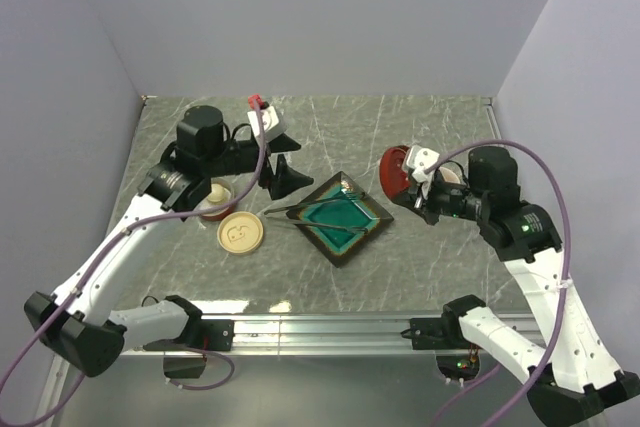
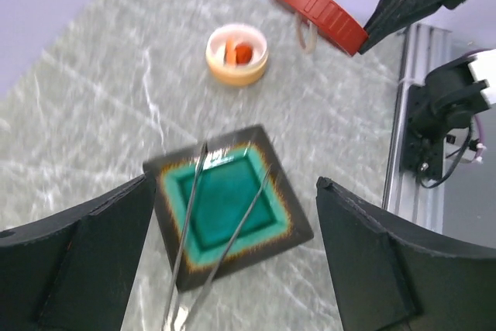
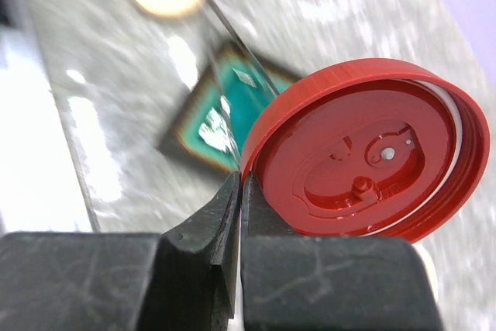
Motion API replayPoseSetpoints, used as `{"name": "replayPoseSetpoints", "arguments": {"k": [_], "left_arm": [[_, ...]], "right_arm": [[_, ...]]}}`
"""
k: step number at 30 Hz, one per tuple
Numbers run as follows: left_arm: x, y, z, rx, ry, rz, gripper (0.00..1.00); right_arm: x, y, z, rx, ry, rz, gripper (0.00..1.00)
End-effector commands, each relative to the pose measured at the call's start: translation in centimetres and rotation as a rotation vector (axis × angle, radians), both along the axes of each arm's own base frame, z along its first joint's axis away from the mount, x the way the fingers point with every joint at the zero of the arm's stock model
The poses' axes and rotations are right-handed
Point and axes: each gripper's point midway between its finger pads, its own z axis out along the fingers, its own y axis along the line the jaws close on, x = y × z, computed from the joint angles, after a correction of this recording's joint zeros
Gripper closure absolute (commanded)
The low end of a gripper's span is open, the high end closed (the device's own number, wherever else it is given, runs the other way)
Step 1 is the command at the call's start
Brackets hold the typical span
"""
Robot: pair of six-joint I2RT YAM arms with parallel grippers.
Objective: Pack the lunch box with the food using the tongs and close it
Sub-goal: Pass the lid of the lunch box from the right arm to the left
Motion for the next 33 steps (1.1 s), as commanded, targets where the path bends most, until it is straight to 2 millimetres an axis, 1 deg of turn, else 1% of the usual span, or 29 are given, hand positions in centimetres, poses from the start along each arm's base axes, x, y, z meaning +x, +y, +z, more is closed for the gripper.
{"name": "replayPoseSetpoints", "arguments": {"k": [1, 2, 3, 4, 5, 6, 8, 9, 10, 11, 12, 13, 14, 15, 16, 17, 18, 20, 21, 23, 24, 25, 26, 27, 28, 29, 31, 33], "left_arm": [[-1.2, -0.5, 3.7, -0.120, -0.139, -0.080, 0.11], [-1.4, -0.4, 3.8, -0.125, -0.142, -0.085, 0.11], [-1.7, -0.3, 4.2, -0.134, -0.146, -0.089, 0.11], [-2.0, -0.3, 4.6, -0.144, -0.159, -0.096, 0.11], [-2.4, -0.3, 4.7, -0.152, -0.160, -0.111, 0.11], [-3.0, -0.1, 5.3, -0.170, -0.166, -0.119, 0.11], [-3.7, -0.1, 5.7, -0.201, -0.184, -0.144, 0.12], [-4.4, 0.0, 6.1, -0.232, -0.137, -0.149, 0.12], [-4.7, 0.0, 5.8, -0.240, -0.115, -0.157, 0.13], [-5.2, -0.1, 6.5, -0.265, -0.134, -0.179, 0.13], [-5.5, 0.0, 6.8, -0.286, -0.108, -0.181, 0.14], [-5.6, 0.0, 6.8, -0.299, -0.104, -0.176, 0.15], [-5.9, 0.4, 8.3, -0.343, -0.158, -0.161, 0.15], [-6.1, 0.5, 8.6, -0.355, -0.190, -0.162, 0.15], [-6.2, 0.5, 8.1, -0.356, -0.218, -0.164, 0.15], [-6.2, 0.5, 8.1, -0.354, -0.257, -0.160, 0.15], [-5.7, 0.4, 8.3, -0.347, -0.317, -0.122, 0.15], [-5.5, -0.1, 8.1, -0.324, -0.370, -0.111, 0.15], [-5.3, -0.6, 8.2, -0.309, -0.428, -0.088, 0.15], [-5.0, -1.4, 7.6, -0.294, -0.450, -0.067, 0.15], [-5.2, -2.0, 7.9, -0.307, -0.467, -0.051, 0.14], [-5.2, -2.4, 7.9, -0.312, -0.463, -0.046, 0.15], [-5.4, -3.1, 7.8, -0.318, -0.448, -0.054, 0.15], [-5.3, -3.5, 7.8, -0.318, -0.444, -0.046, 0.16], [-4.9, -3.7, 8.3, -0.324, -0.448, -0.019, 0.17], [-4.8, -4.3, 8.0, -0.321, -0.441, -0.024, 0.17], [-4.9, -4.8, 8.8, -0.337, -0.451, -0.028, 0.19], [-4.7, -5.6, 8.6, -0.325, -0.444, -0.039, 0.21]], "right_arm": [[-2.8, 3.0, 5.9, 0.162, -0.093, 0.230, 1.00], [-3.1, 3.4, 6.7, 0.188, -0.085, 0.253, 1.00], [-4.0, 4.2, 7.5, 0.236, -0.036, 0.309, 1.00], [-4.5, 4.5, 8.9, 0.267, -0.035, 0.335, 1.00], [-4.9, 4.9, 9.7, 0.301, -0.009, 0.358, 1.00], [-5.9, 5.5, 11.1, 0.366, 0.044, 0.407, 1.00], [-6.5, 6.0, 12.6, 0.426, 0.082, 0.446, 1.00], [-6.5, 6.3, 13.6, 0.477, 0.105, 0.450, 1.00], [-6.6, 6.5, 14.0, 0.497, 0.110, 0.459, 1.00], [-6.6, 6.6, 14.5, 0.513, 0.099, 0.458, 1.00], [-6.4, 6.7, 14.8, 0.531, 0.099, 0.450, 1.00], [-6.1, 6.7, 15.0, 0.538, 0.093, 0.431, 1.00], [-6.0, 6.7, 15.3, 0.547, 0.099, 0.425, 1.00], [-5.9, 6.7, 15.4, 0.549, 0.108, 0.424, 1.00], [-6.0, 6.8, 15.5, 0.550, 0.114, 0.431, 1.00], [-5.9, 6.9, 15.5, 0.553, 0.125, 0.425, 1.00], [-5.9, 7.1, 15.5, 0.560, 0.141, 0.426, 1.00], [-5.7, 7.2, 15.7, 0.576, 0.146, 0.405, 1.00], [-5.5, 7.2, 15.5, 0.581, 0.150, 0.391, 1.00], [-5.0, 7.2, 15.5, 0.587, 0.146, 0.362, 1.00], [-4.8, 7.2, 15.4, 0.587, 0.150, 0.343, 1.00], [-4.7, 7.2, 15.4, 0.587, 0.149, 0.338, 1.00], [-4.4, 7.2, 15.3, 0.584, 0.148, 0.322, 1.00], [-4.4, 7.2, 15.2, 0.582, 0.149, 0.319, 1.00], [-4.3, 7.2, 15.2, 0.581, 0.149, 0.313, 1.00], [-4.2, 7.2, 15.1, 0.580, 0.147, 0.305, 1.00], [-4.0, 7.2, 15.0, 0.580, 0.144, 0.286, 1.00], [-3.9, 7.1, 15.0, 0.582, 0.136, 0.281, 1.00]]}}
